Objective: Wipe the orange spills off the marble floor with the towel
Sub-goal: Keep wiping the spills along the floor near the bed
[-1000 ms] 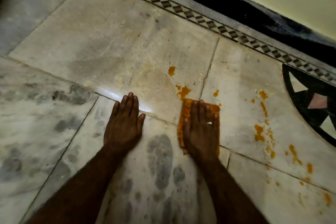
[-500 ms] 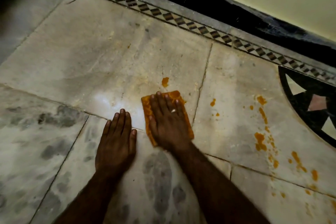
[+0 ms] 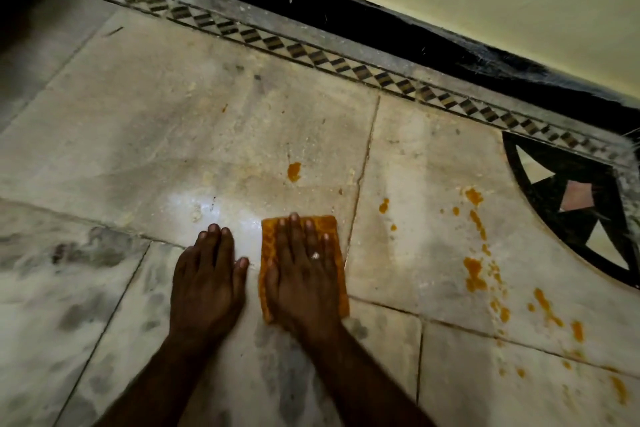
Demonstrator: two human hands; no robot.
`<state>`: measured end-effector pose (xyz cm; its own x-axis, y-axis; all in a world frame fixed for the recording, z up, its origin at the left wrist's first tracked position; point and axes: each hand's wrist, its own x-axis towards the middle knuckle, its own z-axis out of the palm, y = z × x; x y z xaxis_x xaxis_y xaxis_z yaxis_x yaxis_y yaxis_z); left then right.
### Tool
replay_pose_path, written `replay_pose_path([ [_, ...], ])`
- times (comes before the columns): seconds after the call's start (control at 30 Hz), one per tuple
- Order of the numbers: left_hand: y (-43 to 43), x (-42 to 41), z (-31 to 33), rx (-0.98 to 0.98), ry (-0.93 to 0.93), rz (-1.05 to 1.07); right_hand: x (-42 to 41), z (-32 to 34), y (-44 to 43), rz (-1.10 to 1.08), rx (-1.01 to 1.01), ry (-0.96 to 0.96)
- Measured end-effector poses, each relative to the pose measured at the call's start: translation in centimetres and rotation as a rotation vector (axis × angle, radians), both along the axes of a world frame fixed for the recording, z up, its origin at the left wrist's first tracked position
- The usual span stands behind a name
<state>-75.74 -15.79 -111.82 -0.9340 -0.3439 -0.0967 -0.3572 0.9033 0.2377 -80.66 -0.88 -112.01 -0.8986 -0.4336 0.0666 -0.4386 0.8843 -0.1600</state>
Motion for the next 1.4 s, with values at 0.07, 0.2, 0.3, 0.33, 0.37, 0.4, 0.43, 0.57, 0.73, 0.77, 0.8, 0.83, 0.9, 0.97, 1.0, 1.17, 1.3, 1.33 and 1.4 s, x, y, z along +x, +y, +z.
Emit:
replay_pose_path([
  [0.07, -0.5, -3.1, 1.0, -0.01, 0.064, -0.023, -4.1, 0.0, -0.4, -0.006, -0.012, 0.017],
  [0.2, -1.2, -7.8, 0.0, 0.022, 0.054, -0.104, -8.2, -0.1, 3.7, -0.148, 0.073, -0.01],
  [0.3, -1.2, -8.1, -1.5, 0.009, 0.036, -0.075, -4.6, 0.1, 7.3, -0.323, 0.088, -0.051],
  [0.33, -1.2, -8.2, -1.6, 0.006, 0.051, -0.07, -2.5, 0.3, 7.6, -0.348, 0.102, -0.05],
  [0.37, -1.3, -8.2, -1.6, 0.011, 0.065, -0.058, -0.4, 0.2, 7.2, -0.328, 0.117, -0.065],
  [0.4, -1.3, -8.2, -1.5, 0.011, 0.082, -0.043, 1.3, 0.2, 6.4, -0.262, 0.123, -0.075],
  [0.43, -1.4, -8.3, -1.5, 0.007, 0.1, -0.029, 2.2, 0.1, 5.1, -0.16, 0.12, -0.081],
  [0.57, -1.6, -8.4, -1.1, 0.081, 0.152, 0.09, -2.3, -0.4, -1.3, 0.141, 0.061, -0.071],
  [0.73, -1.8, -8.9, -1.6, -0.013, 0.096, 0.219, -10.3, -0.3, -6.3, 0.209, 0.004, -0.092],
  [0.77, -1.7, -9.0, -1.6, -0.022, 0.075, 0.211, -11.2, -0.3, -6.4, 0.21, -0.001, -0.09],
  [0.8, -1.7, -8.9, -1.6, -0.028, 0.064, 0.203, -11.9, -0.4, -6.4, 0.194, -0.001, -0.082],
  [0.83, -1.8, -9.0, -1.6, -0.034, 0.057, 0.199, -12.8, -0.4, -6.4, 0.163, 0.003, -0.067],
  [0.9, -1.8, -9.0, -1.5, -0.035, 0.055, 0.198, -14.9, -0.4, -5.9, 0.079, -0.001, -0.054],
  [0.97, -1.8, -8.9, -1.5, -0.029, 0.055, 0.201, -16.8, -0.3, -4.5, 0.001, 0.001, -0.061],
  [1.0, -1.7, -9.0, -1.4, -0.028, 0.058, 0.2, -17.4, -0.3, -3.4, -0.04, 0.013, -0.068],
  [1.17, -1.6, -9.0, -1.1, -0.033, 0.039, 0.201, -14.7, 0.0, 3.5, -0.251, 0.066, -0.029],
  [1.3, -1.5, -9.1, -1.2, -0.05, 0.024, 0.21, -6.7, 0.2, 4.2, -0.369, 0.076, -0.044],
  [1.33, -1.4, -9.2, -1.2, -0.047, 0.023, 0.209, -5.0, 0.1, 3.3, -0.313, 0.082, -0.041],
  [1.4, -1.4, -9.0, -1.3, -0.032, 0.021, 0.209, -4.2, -0.3, 1.0, -0.145, 0.06, -0.038],
])
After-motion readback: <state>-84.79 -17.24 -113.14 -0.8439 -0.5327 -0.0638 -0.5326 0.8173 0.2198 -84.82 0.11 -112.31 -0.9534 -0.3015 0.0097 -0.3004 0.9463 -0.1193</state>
